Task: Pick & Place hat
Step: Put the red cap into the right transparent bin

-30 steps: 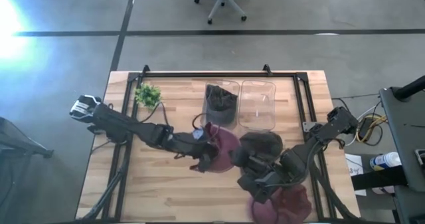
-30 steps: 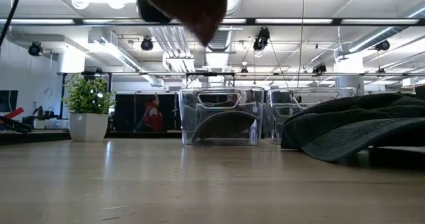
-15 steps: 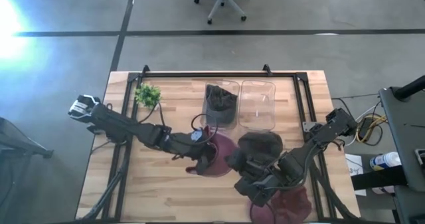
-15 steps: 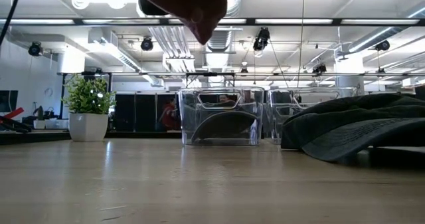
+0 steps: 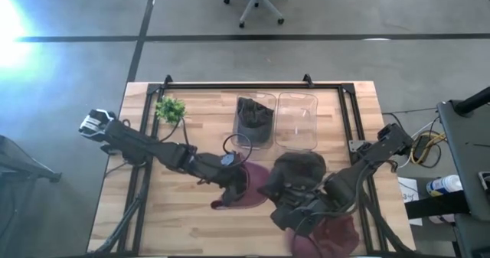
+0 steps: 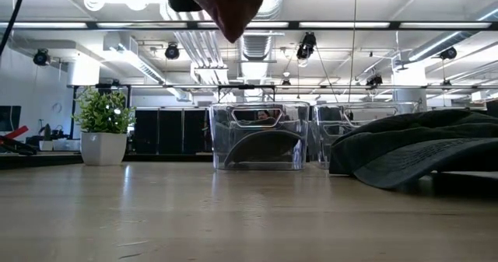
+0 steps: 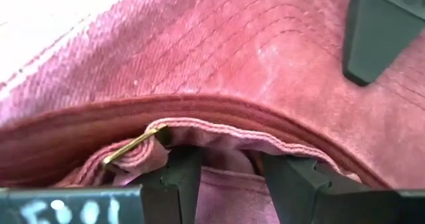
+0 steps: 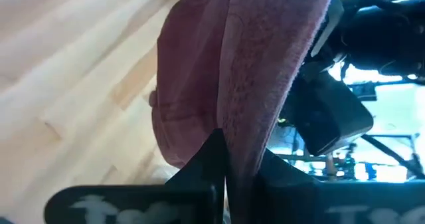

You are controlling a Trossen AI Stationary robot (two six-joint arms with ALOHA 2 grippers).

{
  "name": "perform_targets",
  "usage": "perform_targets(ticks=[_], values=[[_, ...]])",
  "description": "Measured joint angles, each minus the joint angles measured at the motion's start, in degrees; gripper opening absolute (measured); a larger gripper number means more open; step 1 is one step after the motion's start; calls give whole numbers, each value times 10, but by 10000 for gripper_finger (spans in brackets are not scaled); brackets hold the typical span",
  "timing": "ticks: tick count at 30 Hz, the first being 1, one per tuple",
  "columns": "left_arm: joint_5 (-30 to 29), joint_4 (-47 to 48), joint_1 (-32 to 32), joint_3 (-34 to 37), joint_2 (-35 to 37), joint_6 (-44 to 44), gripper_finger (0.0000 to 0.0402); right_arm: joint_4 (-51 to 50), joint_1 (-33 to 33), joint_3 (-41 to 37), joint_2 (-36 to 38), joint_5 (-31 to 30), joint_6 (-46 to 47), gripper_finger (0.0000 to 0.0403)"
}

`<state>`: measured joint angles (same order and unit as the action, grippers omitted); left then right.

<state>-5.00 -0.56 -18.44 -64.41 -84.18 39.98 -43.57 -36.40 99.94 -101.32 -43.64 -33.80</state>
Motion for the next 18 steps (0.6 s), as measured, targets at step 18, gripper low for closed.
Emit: perform_targets(ticks=[18], values=[[-31,169,-3,-80,9,-24,210,-40,-12,-11,9,26,26,31]])
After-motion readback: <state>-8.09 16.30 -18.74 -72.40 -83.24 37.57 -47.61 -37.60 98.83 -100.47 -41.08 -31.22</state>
